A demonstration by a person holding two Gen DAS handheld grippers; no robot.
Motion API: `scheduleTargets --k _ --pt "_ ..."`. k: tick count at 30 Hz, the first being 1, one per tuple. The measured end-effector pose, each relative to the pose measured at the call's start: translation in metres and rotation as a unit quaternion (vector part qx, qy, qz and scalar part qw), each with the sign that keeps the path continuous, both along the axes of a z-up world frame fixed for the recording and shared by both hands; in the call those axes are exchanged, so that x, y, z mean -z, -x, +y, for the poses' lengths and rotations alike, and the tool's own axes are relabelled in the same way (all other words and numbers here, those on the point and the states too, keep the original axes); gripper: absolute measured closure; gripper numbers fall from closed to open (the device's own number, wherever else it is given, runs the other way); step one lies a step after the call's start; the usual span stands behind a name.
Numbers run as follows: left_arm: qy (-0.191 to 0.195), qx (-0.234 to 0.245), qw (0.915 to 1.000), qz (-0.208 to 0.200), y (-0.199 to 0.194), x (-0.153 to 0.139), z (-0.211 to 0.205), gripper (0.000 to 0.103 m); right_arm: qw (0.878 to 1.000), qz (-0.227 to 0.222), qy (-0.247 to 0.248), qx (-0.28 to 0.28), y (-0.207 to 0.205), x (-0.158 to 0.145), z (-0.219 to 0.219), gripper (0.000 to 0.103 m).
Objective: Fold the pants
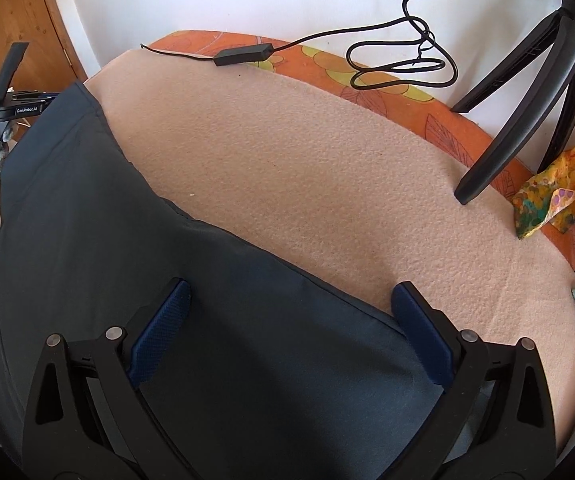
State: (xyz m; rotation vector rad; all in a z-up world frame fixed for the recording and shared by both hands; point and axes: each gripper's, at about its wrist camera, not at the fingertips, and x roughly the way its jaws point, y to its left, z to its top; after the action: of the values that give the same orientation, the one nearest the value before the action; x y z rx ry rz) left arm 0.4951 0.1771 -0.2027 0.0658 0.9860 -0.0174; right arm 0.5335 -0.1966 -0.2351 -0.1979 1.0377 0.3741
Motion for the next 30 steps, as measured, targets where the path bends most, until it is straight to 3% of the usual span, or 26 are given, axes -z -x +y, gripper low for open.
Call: scheduleTargets --k 2,4,5,6,7,12,19,22,30 --pt "0.004 -0.004 1.0 -0.008 0.004 -0.007 0.002 0.079 1.0 -0.009 -0.002 -0.011 0.006 -0.005 0.002 0.026" --pt "0.004 -0.011 0.9997 -0.02 0.009 -0.017 0.008 0.079 1.0 -0.01 -0.003 -0.01 0.009 -0.009 0.003 0.06" --pt "0.008 -0.013 0.9995 -0.027 0.011 -0.021 0.01 0.079 1.0 -0.007 -0.006 -0.004 0.009 -0.011 0.001 0.07" --pt "0.012 -0.016 0.9993 -0.032 0.015 -0.026 0.013 0.079 1.0 -0.004 -0.01 0.003 0.008 -0.013 0.0 0.091" --pt "0.014 -0.017 0.9991 -0.036 0.018 -0.031 0.015 0.079 1.0 0.003 -0.014 0.008 0.009 -0.015 -0.002 0.095" --pt "0.025 -0.017 0.9979 -0.056 0.038 -0.051 0.023 0.079 1.0 -0.018 0.005 0.016 0.025 -0.033 0.007 0.099" --pt "0.039 -0.016 0.996 -0.078 0.069 -0.069 0.034 0.079 0.996 -0.075 -0.023 0.029 0.065 -0.097 0.006 0.099" --pt "0.053 -0.017 0.9944 -0.09 0.086 -0.077 0.041 0.079 0.995 -0.095 -0.023 0.026 0.088 -0.118 0.011 0.099" --pt "0.04 0.001 0.99 -0.135 0.152 -0.087 0.047 0.079 0.992 -0.125 -0.029 0.005 0.168 -0.151 0.028 0.099"
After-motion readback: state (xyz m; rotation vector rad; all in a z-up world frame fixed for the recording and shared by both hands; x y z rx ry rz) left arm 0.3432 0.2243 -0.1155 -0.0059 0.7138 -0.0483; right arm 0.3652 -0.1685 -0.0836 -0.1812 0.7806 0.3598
